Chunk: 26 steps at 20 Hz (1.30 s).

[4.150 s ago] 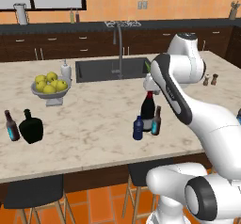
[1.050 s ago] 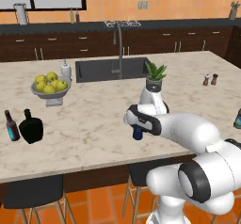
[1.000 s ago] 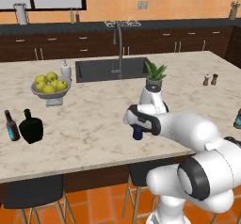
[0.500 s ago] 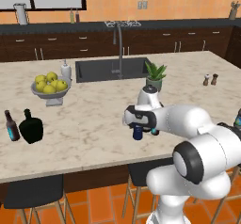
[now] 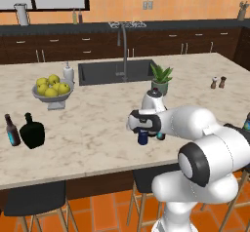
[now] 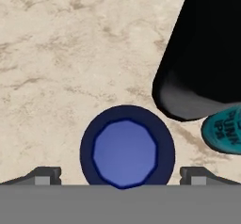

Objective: Move the plastic bottles in the middle to the plastics group, and the glass bottles in the middle to the glass group.

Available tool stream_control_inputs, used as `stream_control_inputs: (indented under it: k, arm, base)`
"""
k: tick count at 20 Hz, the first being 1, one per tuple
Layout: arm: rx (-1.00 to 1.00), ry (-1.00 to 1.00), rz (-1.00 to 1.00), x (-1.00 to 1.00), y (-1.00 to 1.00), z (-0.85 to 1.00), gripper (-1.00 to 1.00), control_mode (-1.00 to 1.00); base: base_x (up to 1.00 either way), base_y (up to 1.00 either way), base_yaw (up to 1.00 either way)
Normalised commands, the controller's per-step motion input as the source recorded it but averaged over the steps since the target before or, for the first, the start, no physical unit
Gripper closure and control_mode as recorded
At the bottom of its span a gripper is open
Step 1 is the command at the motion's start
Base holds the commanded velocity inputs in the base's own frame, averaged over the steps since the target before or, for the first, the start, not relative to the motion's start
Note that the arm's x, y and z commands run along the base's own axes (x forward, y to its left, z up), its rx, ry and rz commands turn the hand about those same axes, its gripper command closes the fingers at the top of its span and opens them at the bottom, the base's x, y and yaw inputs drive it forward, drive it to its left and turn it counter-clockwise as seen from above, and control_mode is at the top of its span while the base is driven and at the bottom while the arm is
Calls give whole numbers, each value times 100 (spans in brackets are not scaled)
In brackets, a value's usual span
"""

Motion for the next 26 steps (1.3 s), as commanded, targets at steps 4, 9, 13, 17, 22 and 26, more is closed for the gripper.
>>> stream_control_inputs:
  k: [4,9,13,17,22,26]
  arm:
    - [0,-8,0,3,0,0,-100,-100]
    - [0,0,0,1,0,0,-100,-100]
    - [0,0,0,0,0,0,100,-100]
    - [0,1,0,0,0,0,100,-100]
    - [0,0,0,-83,-2,15,100,-100]
    - [2,0,-1,-100,-43,36,100,-100]
  base:
    - [0,0,0]
    - [0,0,0]
    - [0,0,0]
    - [0,0,0]
    - [0,0,0]
    - [0,0,0]
